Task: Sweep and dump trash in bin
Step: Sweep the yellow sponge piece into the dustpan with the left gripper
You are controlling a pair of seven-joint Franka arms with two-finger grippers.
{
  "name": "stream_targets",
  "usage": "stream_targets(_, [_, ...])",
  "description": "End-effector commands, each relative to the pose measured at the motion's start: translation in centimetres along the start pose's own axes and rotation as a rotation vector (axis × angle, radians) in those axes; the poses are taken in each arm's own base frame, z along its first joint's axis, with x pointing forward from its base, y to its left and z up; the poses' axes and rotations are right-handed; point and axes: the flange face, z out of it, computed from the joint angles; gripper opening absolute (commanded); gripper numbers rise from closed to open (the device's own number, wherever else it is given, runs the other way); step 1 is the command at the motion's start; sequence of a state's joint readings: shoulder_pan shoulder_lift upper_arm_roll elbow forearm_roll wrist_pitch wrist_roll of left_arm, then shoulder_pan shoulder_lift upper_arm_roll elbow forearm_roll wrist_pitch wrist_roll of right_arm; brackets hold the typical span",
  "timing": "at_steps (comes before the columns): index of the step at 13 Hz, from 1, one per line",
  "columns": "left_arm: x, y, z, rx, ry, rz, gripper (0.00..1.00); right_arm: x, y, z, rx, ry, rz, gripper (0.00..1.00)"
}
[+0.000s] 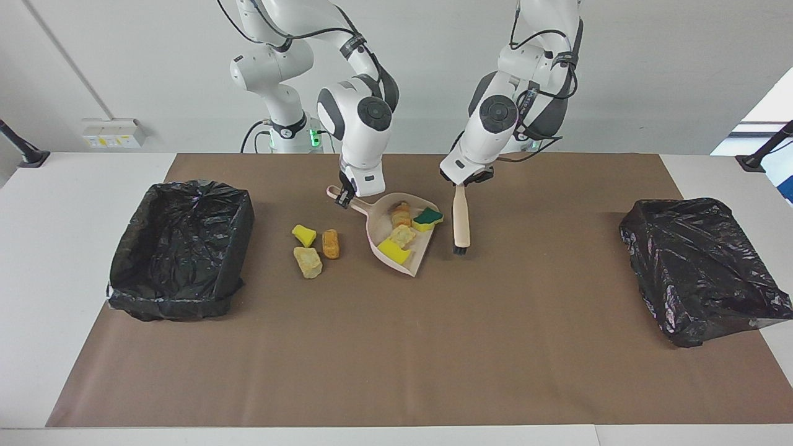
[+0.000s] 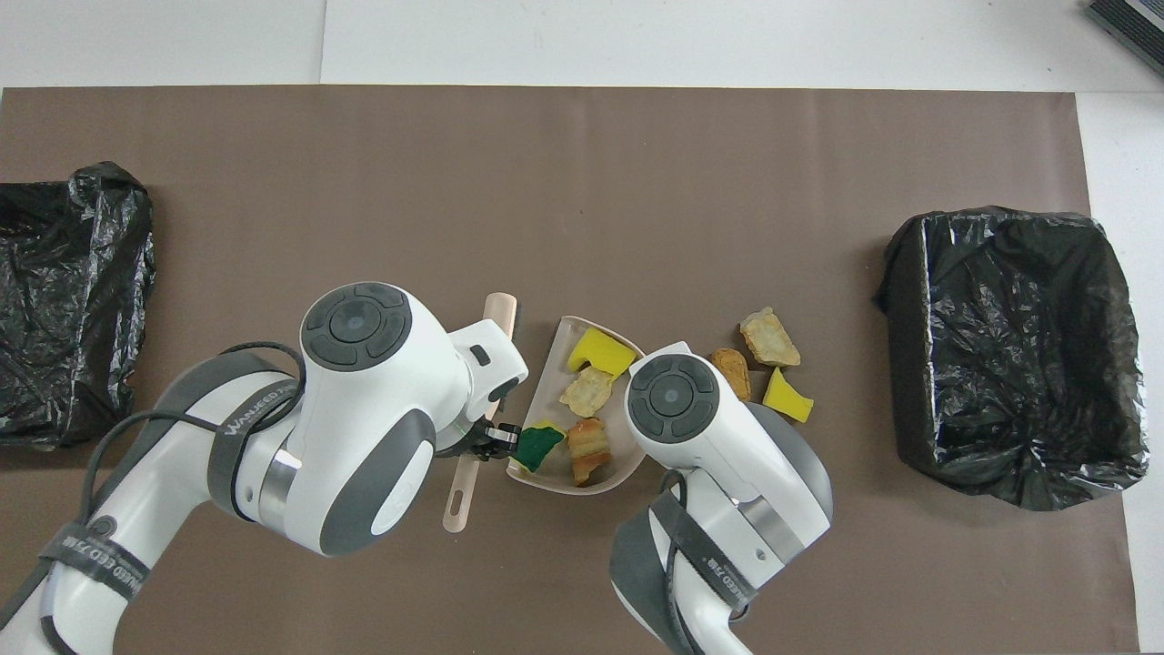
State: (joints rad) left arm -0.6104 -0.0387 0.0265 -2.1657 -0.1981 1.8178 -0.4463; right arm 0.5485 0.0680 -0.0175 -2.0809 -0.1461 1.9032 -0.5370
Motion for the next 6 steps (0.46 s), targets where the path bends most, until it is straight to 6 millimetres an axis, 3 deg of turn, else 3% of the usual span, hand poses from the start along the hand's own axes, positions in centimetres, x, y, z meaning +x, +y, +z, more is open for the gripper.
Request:
stream_targets(1, [-2.4,-1.3,0.7,0.018,0.005,-0.077,0.0,-2.5,1.7,-1.8,-0.017,0.013,-0.003,0.0])
stream_targets(3, [-4.4,-1.2,2.0,0.03,0.004,-0.075,0.0,-4.9,4.1,-3.5,-0.012,0.028,-0.015,0.0])
stream_targets(6, [-8.8,2.5,4.3,0.033,0.074,-0.073,0.0,-8.9,8.6,-6.8,0.005,0.039,-0.032,0.0])
